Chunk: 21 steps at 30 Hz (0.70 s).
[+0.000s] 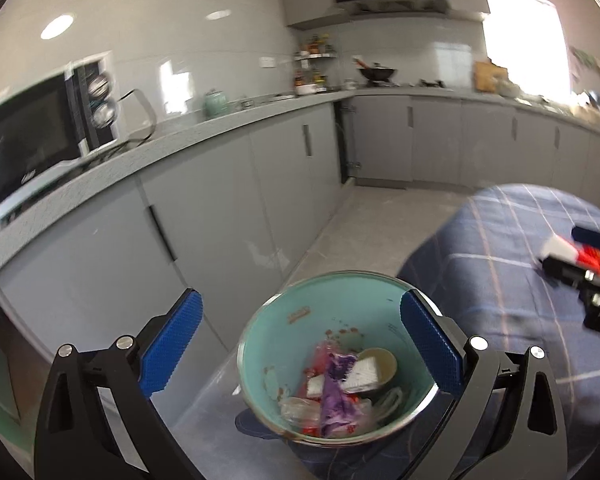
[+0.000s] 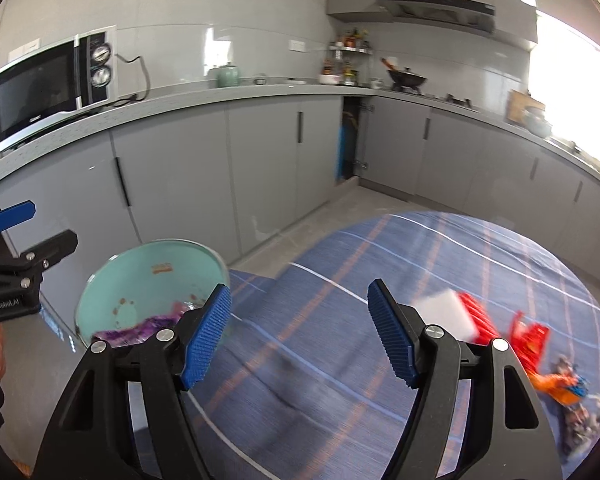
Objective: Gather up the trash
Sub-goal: 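Move both tools back over the table toward the plaid rag and sponge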
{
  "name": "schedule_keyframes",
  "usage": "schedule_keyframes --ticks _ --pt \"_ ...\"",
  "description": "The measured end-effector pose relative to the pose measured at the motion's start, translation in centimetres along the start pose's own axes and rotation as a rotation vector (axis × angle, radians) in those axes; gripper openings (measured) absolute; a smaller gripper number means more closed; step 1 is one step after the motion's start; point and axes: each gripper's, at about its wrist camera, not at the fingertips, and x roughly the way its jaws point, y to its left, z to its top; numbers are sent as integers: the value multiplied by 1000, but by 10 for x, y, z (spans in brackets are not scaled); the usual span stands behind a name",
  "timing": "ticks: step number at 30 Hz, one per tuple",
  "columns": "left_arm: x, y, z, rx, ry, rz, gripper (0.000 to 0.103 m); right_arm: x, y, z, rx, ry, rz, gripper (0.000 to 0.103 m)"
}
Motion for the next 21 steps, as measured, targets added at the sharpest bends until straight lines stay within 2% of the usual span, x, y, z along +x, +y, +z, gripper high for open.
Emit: schedule_keyframes --ticks 10,16,21 --pt "2 -69 3 86 28 -105 97 -51 -99 -39 120 2 -204 72" --pt "2 -117 11 111 17 -177 97 -72 -169 -77 223 74 -391 72" --pt "9 -157 20 130 29 -227 97 -86 -217 -101 299 120 -488 72"
